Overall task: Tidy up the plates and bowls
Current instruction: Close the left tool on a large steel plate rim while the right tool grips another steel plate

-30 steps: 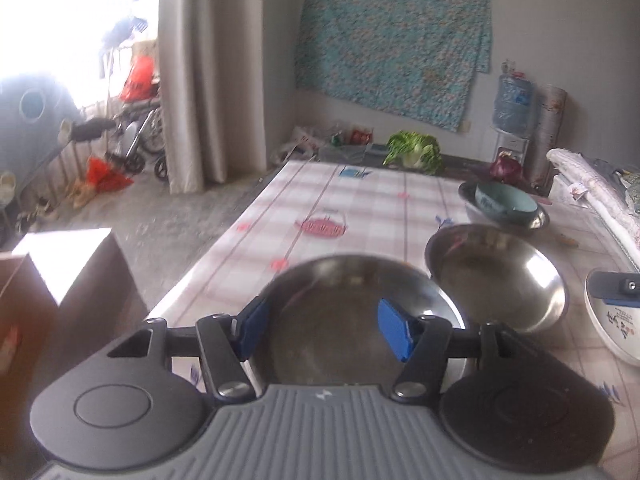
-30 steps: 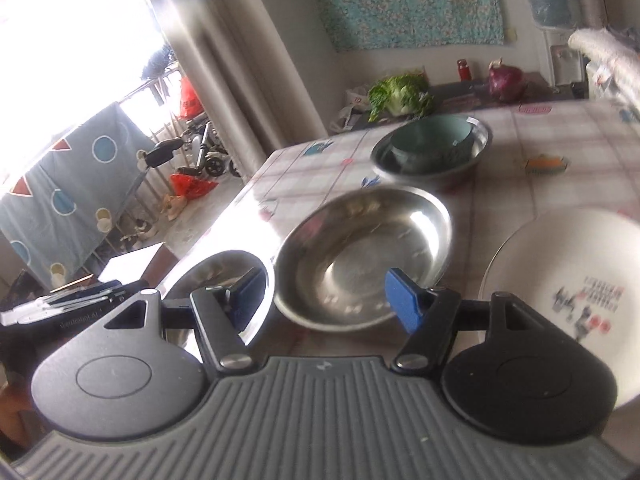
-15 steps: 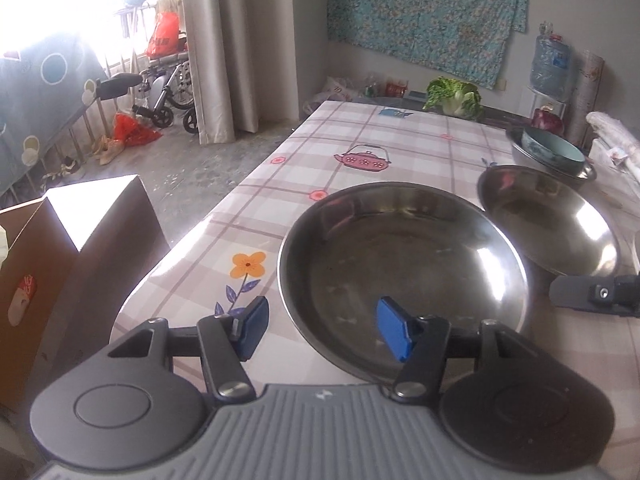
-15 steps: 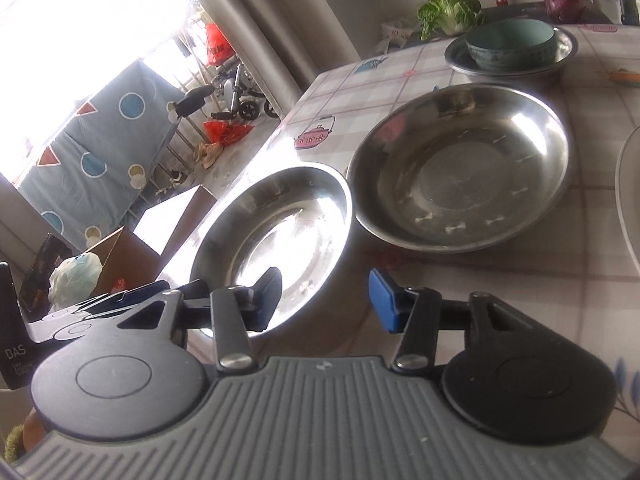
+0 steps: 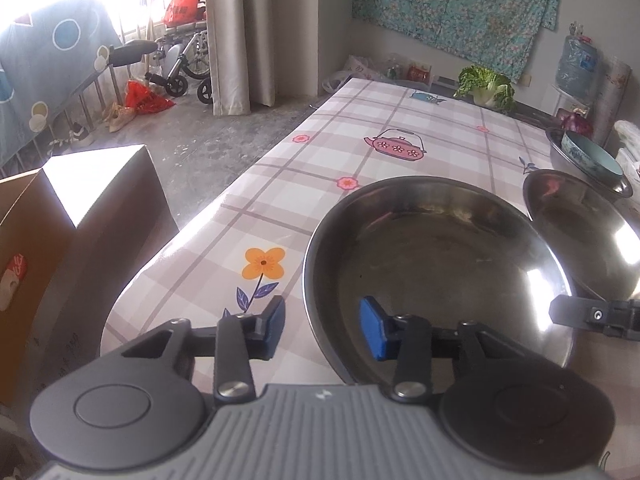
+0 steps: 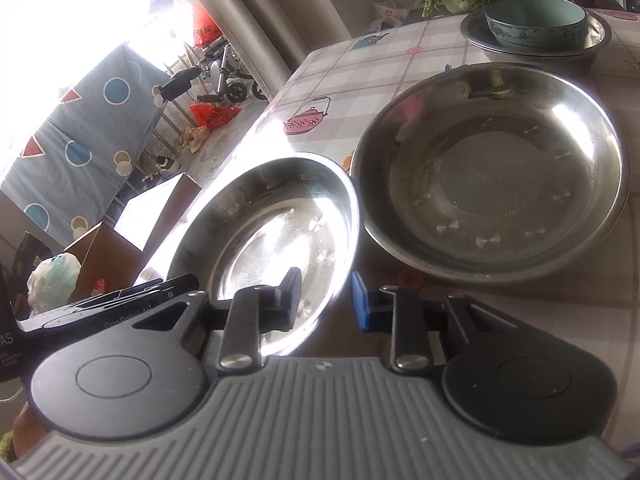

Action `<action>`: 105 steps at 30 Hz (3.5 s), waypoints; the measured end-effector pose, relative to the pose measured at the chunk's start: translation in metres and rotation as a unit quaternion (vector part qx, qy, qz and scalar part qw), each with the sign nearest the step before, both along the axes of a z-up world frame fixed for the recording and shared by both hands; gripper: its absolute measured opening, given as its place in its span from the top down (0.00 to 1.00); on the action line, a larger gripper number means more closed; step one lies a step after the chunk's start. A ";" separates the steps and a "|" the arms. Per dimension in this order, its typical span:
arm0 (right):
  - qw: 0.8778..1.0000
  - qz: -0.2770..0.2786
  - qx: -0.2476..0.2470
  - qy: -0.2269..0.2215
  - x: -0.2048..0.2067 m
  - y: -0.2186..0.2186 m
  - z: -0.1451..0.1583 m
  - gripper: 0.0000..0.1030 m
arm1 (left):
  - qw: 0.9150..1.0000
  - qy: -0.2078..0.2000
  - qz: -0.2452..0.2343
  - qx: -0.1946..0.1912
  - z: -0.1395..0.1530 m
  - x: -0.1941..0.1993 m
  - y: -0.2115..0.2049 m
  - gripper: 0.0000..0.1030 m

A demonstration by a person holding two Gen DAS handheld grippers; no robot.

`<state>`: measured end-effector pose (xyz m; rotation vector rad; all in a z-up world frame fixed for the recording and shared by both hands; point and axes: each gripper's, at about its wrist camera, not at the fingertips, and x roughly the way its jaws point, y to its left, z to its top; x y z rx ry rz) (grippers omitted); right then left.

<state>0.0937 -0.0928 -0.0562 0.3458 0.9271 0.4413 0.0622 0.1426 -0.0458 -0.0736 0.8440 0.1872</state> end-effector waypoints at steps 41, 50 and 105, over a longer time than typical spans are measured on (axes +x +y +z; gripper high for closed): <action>0.999 0.022 -0.022 -0.007 -0.061 -0.020 -0.003 0.87 | 0.998 0.012 -0.046 -0.029 0.008 -0.064 -0.015 0.75; 1.000 0.006 0.010 0.011 -0.082 -0.042 -0.005 0.81 | 0.994 -0.021 -0.084 -0.061 0.011 -0.077 -0.014 0.41; 0.993 -0.013 0.113 0.019 -0.063 -0.050 -0.020 0.01 | 0.951 -0.033 -0.145 -0.273 -0.028 -0.033 -0.001 0.00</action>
